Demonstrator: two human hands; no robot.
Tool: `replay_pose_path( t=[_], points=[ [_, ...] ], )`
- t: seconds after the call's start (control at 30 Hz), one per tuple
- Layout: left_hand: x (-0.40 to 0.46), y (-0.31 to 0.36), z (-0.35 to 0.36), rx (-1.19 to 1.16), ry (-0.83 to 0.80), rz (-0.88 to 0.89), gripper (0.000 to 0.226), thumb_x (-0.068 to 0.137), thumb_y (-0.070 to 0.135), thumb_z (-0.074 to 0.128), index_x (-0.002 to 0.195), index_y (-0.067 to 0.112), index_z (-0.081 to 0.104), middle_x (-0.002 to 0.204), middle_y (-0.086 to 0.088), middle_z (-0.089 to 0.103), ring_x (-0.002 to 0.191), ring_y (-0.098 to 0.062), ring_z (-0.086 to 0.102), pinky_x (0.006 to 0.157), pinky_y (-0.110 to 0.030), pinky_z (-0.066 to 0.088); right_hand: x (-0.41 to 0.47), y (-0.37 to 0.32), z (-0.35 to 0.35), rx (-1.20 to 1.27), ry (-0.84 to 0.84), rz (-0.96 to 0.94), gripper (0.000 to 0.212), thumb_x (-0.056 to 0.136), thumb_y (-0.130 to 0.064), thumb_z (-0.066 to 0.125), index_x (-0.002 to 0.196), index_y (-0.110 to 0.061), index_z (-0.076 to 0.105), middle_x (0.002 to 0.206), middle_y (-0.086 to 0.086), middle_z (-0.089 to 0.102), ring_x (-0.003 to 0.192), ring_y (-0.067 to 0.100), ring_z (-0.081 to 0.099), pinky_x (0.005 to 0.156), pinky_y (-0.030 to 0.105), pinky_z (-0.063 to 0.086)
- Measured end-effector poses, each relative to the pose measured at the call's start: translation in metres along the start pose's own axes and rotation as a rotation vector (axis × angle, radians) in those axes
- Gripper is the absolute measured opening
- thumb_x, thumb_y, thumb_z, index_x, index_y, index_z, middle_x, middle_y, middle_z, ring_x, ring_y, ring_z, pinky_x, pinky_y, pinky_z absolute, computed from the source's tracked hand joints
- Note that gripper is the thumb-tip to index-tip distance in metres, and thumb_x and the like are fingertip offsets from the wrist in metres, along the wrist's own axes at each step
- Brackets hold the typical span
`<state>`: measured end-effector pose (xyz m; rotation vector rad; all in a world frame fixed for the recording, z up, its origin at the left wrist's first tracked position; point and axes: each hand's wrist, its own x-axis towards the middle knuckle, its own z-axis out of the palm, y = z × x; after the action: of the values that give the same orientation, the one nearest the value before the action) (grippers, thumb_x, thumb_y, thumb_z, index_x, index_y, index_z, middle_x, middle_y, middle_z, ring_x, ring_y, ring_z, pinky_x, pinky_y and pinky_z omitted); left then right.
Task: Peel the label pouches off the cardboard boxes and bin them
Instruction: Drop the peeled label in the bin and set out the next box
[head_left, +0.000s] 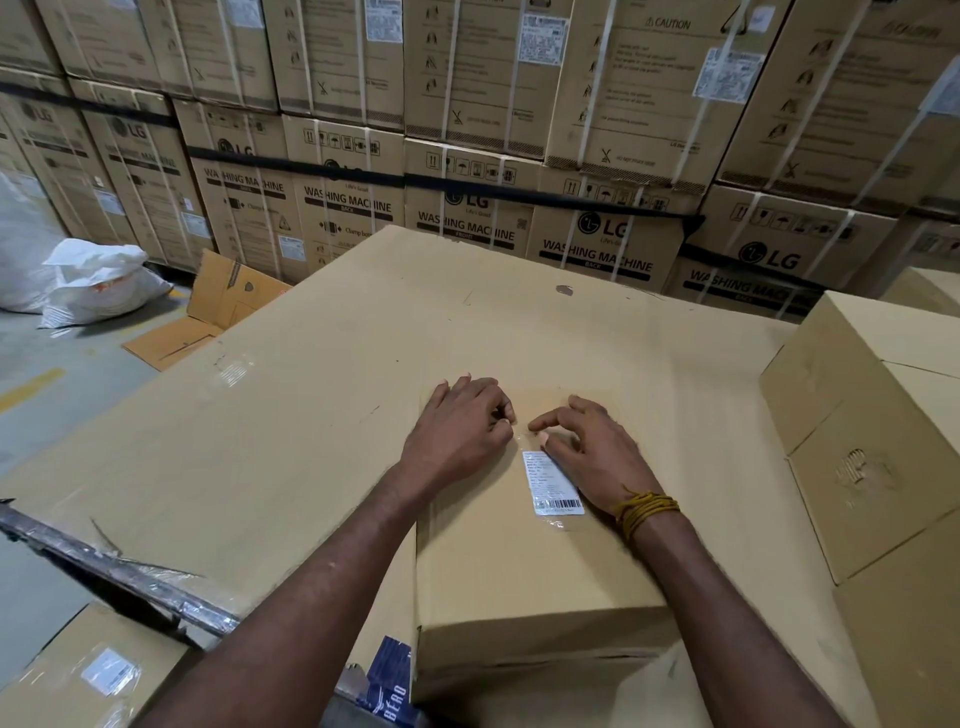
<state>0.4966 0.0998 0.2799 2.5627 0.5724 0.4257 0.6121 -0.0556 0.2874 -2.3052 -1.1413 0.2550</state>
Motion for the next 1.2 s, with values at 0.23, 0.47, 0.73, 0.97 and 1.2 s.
replay_pose_path(
  t=[0.23,0.47,0.73,0.97,1.2],
  points=[
    [0.0,0.001,-0.001,0.003,0.002,-0.003,0.016,0.096,0.022,0.045,0.105,0.025,0.058,0.141,0.006,0.05,0.148,-0.017,0.024,0.12,-0.035,0.009,0.004,0.004,0.009,0.024,0.19,-0.061,0.007,0.088,-0.028,0.065,0.092,-0.032,0.069,0.113,-0.009,0.059,0.115,0.01,0.053,0.095,0.038,0.045],
    [0.002,-0.001,0.001,0.016,-0.002,0.006,0.015,0.095,0.023,0.046,0.104,0.026,0.058,0.139,0.008,0.051,0.146,-0.016,0.026,0.119,-0.036,0.01,0.004,0.0,0.01,-0.051,0.229,-0.077,0.009,0.094,-0.024,0.06,0.095,-0.024,0.069,0.109,-0.006,0.06,0.103,0.013,0.056,0.088,0.034,0.042],
    [0.001,-0.001,0.0,0.01,-0.003,0.007,0.012,0.095,0.023,0.046,0.101,0.027,0.055,0.137,0.008,0.052,0.146,-0.017,0.027,0.119,-0.036,0.01,0.0,0.0,0.012,-0.052,0.2,-0.064,0.008,0.094,-0.02,0.058,0.091,-0.023,0.065,0.114,-0.005,0.055,0.097,0.022,0.058,0.089,0.037,0.045],
    [0.002,-0.005,0.003,0.011,0.006,0.02,0.01,0.093,0.023,0.045,0.095,0.031,0.052,0.125,0.012,0.055,0.142,-0.017,0.032,0.12,-0.038,0.014,-0.004,0.001,0.015,0.007,0.211,-0.058,0.008,0.093,-0.02,0.057,0.091,-0.024,0.063,0.116,-0.007,0.052,0.1,0.025,0.057,0.091,0.043,0.047],
    [0.003,-0.006,0.004,0.016,0.005,0.03,0.01,0.093,0.024,0.046,0.092,0.034,0.049,0.118,0.013,0.055,0.139,-0.015,0.035,0.12,-0.04,0.016,-0.01,0.003,0.012,0.07,0.281,-0.135,0.011,0.093,-0.012,0.056,0.09,-0.021,0.062,0.107,-0.007,0.054,0.093,0.015,0.057,0.086,0.04,0.048]
  ],
)
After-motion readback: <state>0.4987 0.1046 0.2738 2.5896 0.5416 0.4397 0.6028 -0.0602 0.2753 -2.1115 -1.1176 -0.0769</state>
